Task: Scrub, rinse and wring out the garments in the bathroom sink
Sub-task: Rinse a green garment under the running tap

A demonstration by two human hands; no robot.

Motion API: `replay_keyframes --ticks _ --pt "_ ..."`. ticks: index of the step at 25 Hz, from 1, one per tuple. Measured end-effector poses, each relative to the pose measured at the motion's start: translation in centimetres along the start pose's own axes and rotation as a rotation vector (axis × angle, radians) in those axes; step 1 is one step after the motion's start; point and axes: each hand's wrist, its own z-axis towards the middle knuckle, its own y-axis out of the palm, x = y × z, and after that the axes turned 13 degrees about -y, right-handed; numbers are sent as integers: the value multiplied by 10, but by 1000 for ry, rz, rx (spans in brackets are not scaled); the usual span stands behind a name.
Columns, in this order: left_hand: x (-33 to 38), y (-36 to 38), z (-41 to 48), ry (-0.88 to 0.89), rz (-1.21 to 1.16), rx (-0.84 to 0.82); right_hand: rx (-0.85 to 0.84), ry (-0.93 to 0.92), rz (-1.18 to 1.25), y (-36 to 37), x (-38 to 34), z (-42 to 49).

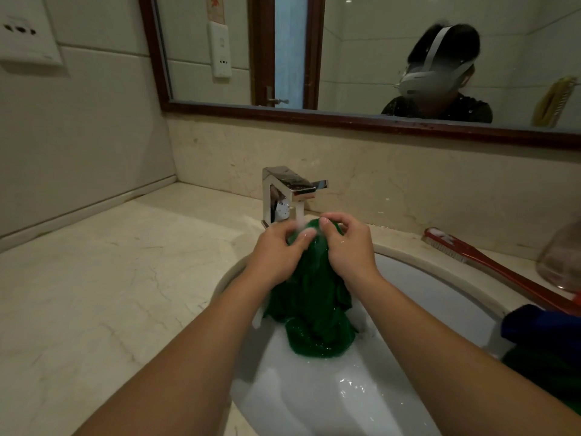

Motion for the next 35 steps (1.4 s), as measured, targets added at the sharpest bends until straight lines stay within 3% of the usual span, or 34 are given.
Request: replay_keyframes --ticks 5,9,12,18,21,25,29,35 --pt "9 3 -3 -15 75 178 -32 -100 -32 6 -4 -2" --pt "7 -4 0 8 -46 335 -154 71 46 16 -2 -6" --pt "5 -7 -1 71 -21 386 -190 -21 -52 19 -2 -11" --pt "2 4 -1 9 188 146 75 -33 -88 7 -6 -5" --pt "5 4 0 -32 139 193 4 -18 -83 3 -9 -6" --pt "5 -3 3 -55 -2 295 -236 55 -43 13 -4 -15" --pt "7 -5 -2 108 62 390 -147 21 2 18 -5 -11" --pt "-4 5 3 95 140 102 68 10 -23 6 0 -7"
